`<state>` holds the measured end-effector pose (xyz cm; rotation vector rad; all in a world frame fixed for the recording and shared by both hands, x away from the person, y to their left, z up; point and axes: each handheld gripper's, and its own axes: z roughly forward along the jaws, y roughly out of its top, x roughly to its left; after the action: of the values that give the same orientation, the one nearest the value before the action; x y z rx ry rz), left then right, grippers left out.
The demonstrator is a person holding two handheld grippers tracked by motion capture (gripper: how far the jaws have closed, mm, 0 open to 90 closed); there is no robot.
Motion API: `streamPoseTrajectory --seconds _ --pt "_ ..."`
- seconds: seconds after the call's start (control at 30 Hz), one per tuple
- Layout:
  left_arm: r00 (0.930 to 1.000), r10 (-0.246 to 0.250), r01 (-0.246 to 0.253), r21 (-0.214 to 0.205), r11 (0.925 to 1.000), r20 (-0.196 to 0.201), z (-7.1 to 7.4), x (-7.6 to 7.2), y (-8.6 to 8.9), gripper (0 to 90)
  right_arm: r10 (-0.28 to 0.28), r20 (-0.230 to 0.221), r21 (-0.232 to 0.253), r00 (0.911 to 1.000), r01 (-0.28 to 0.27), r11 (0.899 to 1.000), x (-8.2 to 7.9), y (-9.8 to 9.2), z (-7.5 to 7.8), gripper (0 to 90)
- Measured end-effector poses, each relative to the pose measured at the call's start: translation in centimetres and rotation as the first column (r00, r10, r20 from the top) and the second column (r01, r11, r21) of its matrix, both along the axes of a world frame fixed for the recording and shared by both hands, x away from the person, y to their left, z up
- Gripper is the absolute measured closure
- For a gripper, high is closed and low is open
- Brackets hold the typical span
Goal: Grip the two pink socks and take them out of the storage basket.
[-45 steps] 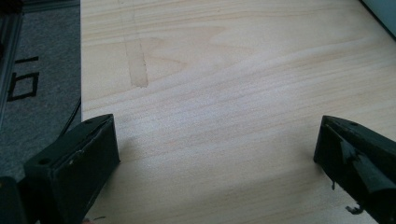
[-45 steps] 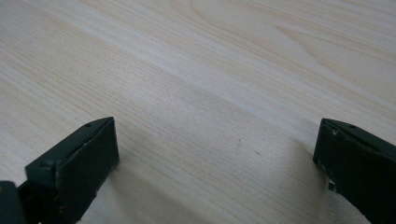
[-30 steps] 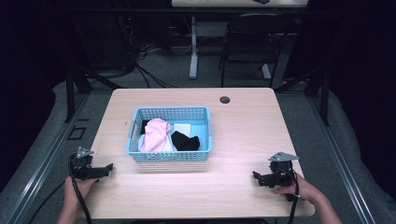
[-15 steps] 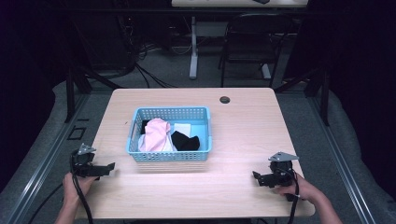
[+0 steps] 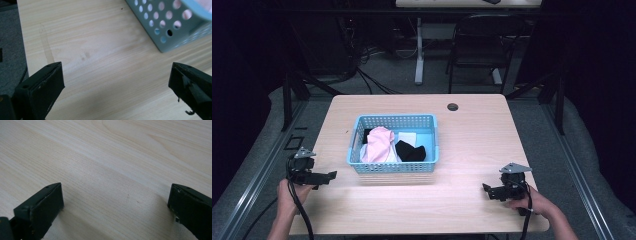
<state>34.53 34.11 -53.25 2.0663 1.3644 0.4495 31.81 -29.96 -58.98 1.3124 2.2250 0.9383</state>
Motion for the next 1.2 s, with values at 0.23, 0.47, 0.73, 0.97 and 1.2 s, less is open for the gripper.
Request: streamPoseTrajectory --seconds 0.23,0.47,0.73,0.97,1.2 --pt "0.9993 -0.027 0.025 -0.054 0.9982 -0.026 1.8 0.1 -0.2 0.0 0.005 -0.009 -0.004 1.0000 -0.005 1.000 0.1 0.0 0.0 0.0" --pt "0.9973 -0.057 0.054 -0.053 0.9971 -0.046 3.1 0.7 -1.1 0.0 0.005 -0.005 -0.006 1.0000 -0.005 1.000 0.0 0.0 0.0 0.0" --pt "0.9955 -0.092 0.090 -0.059 0.9941 -0.022 5.3 1.6 -1.8 0.0 0.004 -0.007 -0.003 1.0000 -0.005 1.000 0.0 0.0 0.0 0.0" --pt "0.9887 -0.150 0.149 -0.043 0.9879 -0.006 7.7 3.4 -4.5 0.0 0.005 -0.003 -0.006 1.0000 -0.005 1.000 0.0 0.0 0.0 0.0" --pt "0.9800 -0.198 0.198 -0.014 0.9801 -0.016 8.6 4.9 -6.6 0.0 0.003 -0.006 -0.007 1.0000 -0.003 1.000 0.0 0.0 0.0 0.0"
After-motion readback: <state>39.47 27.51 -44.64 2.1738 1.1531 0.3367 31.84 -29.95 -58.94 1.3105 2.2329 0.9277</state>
